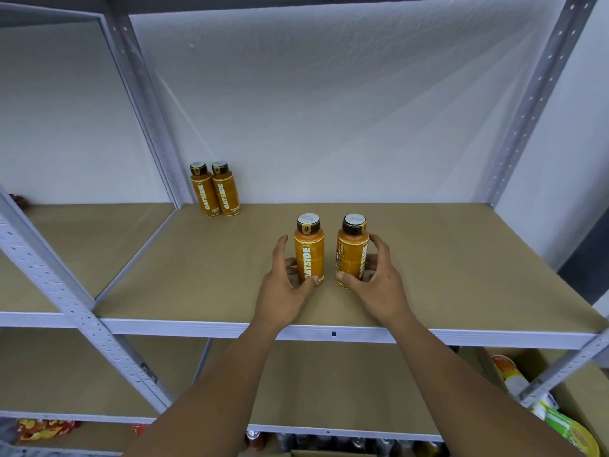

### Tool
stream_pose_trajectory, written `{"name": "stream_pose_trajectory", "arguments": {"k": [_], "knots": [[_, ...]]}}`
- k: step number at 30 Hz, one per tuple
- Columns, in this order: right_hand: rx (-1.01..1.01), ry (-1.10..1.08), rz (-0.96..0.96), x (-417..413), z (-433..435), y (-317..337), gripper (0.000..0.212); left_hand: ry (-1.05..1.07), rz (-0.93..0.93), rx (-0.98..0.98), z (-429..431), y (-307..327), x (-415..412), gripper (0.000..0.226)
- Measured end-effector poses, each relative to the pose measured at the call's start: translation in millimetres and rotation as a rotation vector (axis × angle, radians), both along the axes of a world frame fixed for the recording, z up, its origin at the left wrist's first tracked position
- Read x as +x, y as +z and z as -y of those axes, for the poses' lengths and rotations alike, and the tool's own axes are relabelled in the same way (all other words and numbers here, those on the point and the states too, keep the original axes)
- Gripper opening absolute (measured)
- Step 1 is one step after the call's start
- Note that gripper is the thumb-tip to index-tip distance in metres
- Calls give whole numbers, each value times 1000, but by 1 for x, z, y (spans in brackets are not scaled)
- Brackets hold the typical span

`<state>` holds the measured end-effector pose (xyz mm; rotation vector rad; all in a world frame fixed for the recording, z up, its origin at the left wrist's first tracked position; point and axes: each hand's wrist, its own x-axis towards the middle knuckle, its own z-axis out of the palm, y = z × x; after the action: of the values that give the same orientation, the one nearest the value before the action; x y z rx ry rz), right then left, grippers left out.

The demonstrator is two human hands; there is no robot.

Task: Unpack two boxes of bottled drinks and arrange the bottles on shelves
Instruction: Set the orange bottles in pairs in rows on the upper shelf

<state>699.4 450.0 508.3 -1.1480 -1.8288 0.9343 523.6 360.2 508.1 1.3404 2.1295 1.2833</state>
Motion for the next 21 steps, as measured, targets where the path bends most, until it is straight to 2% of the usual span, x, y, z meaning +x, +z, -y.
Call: {"name": "stream_pose_trajectory", "arguments": {"k": [10,21], "knots": [[-46,62,-42,2,-1,-3,95,-6,2,13,-1,0,-1,103],[-15,15,-9,0,-1,-2,99,-16,21,20,1,0,0,103]]}}
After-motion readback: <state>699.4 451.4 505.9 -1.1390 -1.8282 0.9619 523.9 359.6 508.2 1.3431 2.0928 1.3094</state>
